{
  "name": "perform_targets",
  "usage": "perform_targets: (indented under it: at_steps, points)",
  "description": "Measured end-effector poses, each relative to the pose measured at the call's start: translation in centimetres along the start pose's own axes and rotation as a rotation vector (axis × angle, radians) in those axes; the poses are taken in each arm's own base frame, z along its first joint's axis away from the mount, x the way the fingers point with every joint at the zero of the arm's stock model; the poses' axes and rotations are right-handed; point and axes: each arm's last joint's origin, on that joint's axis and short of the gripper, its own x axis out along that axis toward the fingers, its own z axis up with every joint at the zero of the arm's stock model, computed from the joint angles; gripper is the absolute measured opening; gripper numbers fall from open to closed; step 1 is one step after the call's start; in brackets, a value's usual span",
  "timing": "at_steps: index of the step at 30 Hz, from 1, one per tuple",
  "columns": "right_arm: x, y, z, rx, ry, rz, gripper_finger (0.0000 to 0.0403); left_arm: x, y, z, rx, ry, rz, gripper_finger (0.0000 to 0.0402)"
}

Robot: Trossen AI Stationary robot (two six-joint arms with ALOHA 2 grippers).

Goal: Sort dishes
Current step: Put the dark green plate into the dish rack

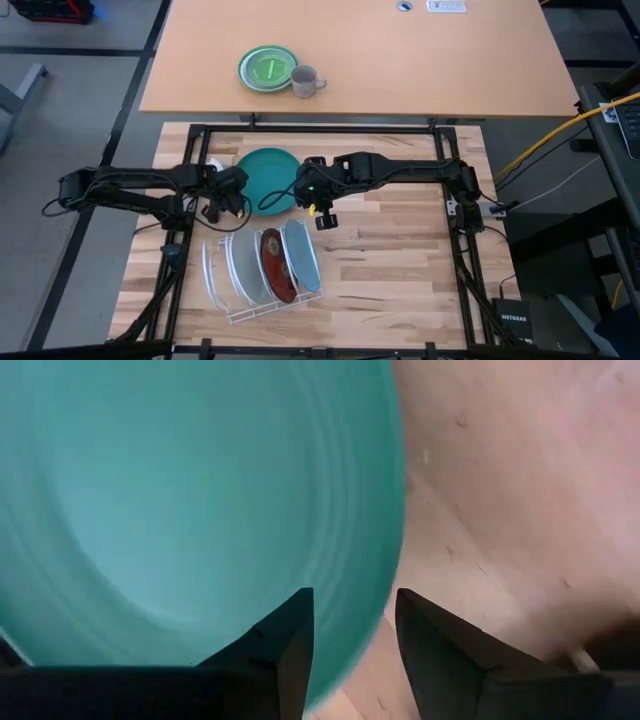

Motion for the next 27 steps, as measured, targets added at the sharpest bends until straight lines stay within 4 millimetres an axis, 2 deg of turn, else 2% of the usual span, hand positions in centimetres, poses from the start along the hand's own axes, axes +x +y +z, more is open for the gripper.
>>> perform_targets:
  at_steps: [7, 12, 16, 22, 27]
  points:
    - [0.0, 0.0, 0.0, 0.001, -0.002, 0.0, 0.0074, 1.6, -0.9, -0.2, 0.042, 0.004, -0.011, 0.0133]
    - [0.0, 0.0, 0.1, 0.001, -0.006, -0.001, 0.0074, 2.0, -0.9, -0.1, 0.035, -0.015, 0.023, 0.0128]
    - [0.0, 0.0, 0.1, 0.001, -0.007, -0.002, 0.0074, 2.0, -0.7, 0.0, 0.03, -0.027, 0.05, 0.0094]
    - [0.0, 0.0, 0.1, 0.002, -0.008, -0.002, 0.0074, 2.0, -0.5, 0.1, 0.0, -0.038, 0.069, 0.0012]
    - [0.0, 0.0, 0.1, 0.013, -0.008, -0.002, 0.0074, 1.9, -0.5, 0.1, -0.052, -0.026, 0.075, 0.0008]
